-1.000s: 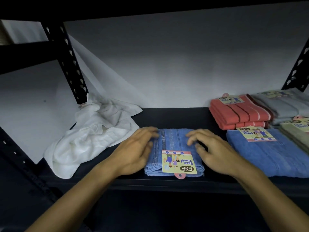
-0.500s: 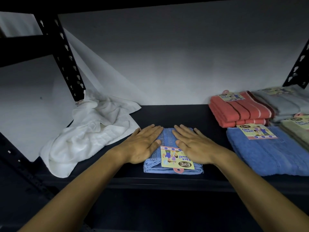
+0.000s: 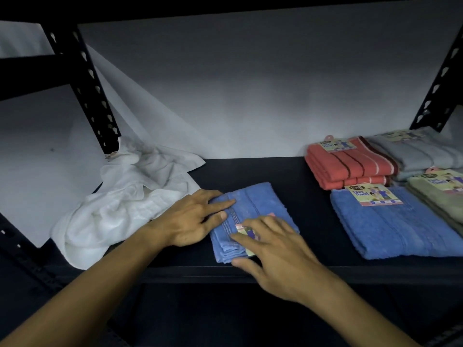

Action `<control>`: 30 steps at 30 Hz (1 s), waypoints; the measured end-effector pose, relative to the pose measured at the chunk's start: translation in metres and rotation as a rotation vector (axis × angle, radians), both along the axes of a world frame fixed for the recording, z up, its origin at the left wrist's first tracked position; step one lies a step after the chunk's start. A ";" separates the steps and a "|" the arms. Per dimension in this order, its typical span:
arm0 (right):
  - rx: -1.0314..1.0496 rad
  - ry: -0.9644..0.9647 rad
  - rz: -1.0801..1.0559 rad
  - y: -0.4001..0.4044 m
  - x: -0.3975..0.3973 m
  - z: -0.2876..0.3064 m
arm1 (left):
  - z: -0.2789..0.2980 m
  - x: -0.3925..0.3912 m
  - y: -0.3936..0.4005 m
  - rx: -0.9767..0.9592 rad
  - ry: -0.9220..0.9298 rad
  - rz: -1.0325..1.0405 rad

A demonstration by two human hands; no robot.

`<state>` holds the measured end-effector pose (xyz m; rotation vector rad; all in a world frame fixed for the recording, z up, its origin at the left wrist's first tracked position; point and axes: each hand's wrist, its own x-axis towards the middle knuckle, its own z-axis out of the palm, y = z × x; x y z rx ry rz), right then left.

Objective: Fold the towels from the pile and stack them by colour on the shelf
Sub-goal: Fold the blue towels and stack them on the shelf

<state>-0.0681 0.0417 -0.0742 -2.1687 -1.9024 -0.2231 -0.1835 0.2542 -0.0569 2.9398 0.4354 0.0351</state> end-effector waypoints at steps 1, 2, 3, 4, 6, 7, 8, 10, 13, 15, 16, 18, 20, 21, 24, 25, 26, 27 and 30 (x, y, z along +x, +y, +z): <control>-0.020 -0.024 0.004 -0.002 0.008 0.001 | 0.001 -0.004 -0.002 0.032 0.007 0.011; -0.033 -0.036 0.007 -0.004 0.016 0.004 | 0.002 -0.009 -0.005 0.066 0.010 0.019; -0.051 -0.038 0.011 -0.007 0.023 0.008 | 0.003 -0.014 -0.009 0.099 0.011 0.021; -0.078 -0.033 0.027 -0.010 0.030 0.010 | 0.005 -0.018 -0.016 0.132 0.011 0.021; -0.093 -0.025 0.084 -0.017 0.045 0.013 | 0.007 -0.027 -0.031 0.196 -0.006 0.017; -0.094 -0.024 0.105 -0.020 0.054 0.013 | 0.008 -0.030 -0.040 0.223 -0.027 0.012; -0.101 -0.014 0.109 -0.023 0.064 0.014 | 0.010 -0.032 -0.050 0.235 -0.043 0.008; -0.124 0.052 0.073 -0.027 0.083 0.017 | 0.013 -0.033 -0.071 0.220 -0.053 -0.004; -0.184 0.126 0.006 -0.028 0.102 0.022 | 0.017 -0.025 -0.097 0.198 -0.051 -0.033; -0.181 0.171 0.004 -0.029 0.102 0.023 | 0.021 -0.020 -0.098 0.205 -0.079 -0.026; -0.159 0.187 0.004 -0.030 0.096 0.023 | 0.023 -0.018 -0.093 0.209 -0.127 -0.008; -0.021 0.210 0.010 -0.032 0.075 0.021 | 0.024 -0.016 -0.074 0.221 -0.236 0.033; 0.180 0.181 -0.003 -0.030 0.044 0.017 | 0.027 -0.014 -0.049 0.158 -0.229 0.029; 0.251 0.140 -0.022 -0.027 0.025 0.015 | 0.027 -0.011 -0.036 0.111 -0.176 -0.010; 0.251 0.019 -0.092 -0.008 -0.022 0.006 | 0.024 -0.005 -0.011 0.057 0.071 -0.117; 0.215 -0.008 -0.120 -0.001 -0.031 0.002 | 0.021 -0.004 -0.007 0.051 0.132 -0.130; 0.182 -0.035 -0.148 0.003 -0.036 -0.002 | 0.018 -0.002 -0.005 0.046 0.162 -0.140; 0.168 -0.061 -0.166 0.005 -0.037 -0.005 | 0.014 -0.002 -0.004 0.049 0.165 -0.148; 0.222 -0.091 -0.113 -0.001 -0.023 -0.011 | 0.005 -0.006 -0.008 0.077 0.089 -0.173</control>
